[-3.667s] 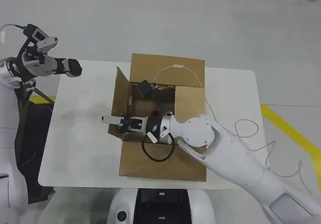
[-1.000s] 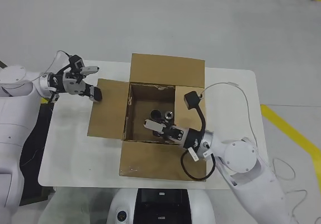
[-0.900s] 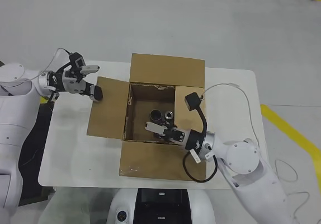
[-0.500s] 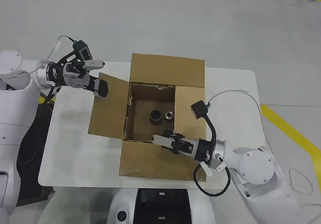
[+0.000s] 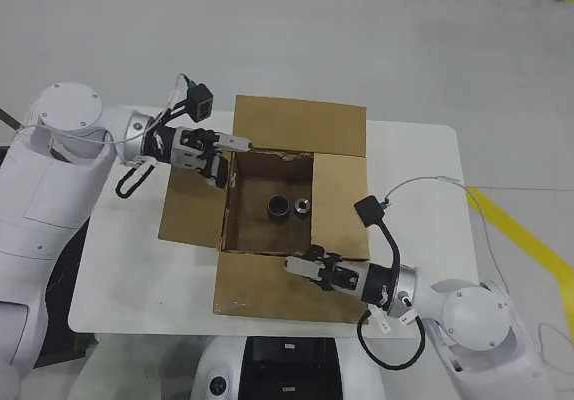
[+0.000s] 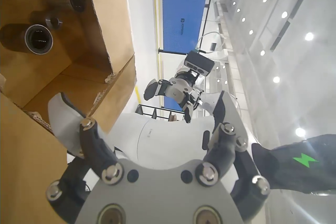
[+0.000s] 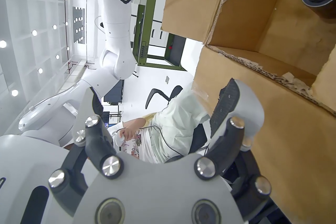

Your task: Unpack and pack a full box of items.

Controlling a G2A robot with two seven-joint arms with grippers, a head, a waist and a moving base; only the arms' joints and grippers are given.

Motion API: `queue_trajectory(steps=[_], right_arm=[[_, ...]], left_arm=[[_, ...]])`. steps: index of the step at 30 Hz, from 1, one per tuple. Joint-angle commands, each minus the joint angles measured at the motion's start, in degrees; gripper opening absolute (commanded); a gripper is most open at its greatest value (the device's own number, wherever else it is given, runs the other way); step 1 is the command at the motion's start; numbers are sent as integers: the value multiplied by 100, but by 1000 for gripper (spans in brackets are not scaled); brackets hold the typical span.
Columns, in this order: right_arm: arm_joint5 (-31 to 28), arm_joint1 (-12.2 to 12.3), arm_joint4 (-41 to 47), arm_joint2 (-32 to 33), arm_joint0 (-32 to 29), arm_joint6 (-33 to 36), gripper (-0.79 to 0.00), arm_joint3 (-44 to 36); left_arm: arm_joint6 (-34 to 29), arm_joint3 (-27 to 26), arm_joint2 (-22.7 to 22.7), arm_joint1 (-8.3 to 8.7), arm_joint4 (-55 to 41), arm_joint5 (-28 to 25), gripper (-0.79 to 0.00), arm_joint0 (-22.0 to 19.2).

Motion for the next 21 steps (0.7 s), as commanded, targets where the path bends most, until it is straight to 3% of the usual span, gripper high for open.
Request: queue_trajectory(steps=[1, 21], right_arm=[[-31, 23, 23, 69, -93, 18, 0, -47], [-129, 77, 188, 166, -275, 158, 0, -95]], left_arm=[[21, 4, 125, -30, 60, 36, 0, -79], [31, 35, 220, -59, 92, 62, 0, -154]])
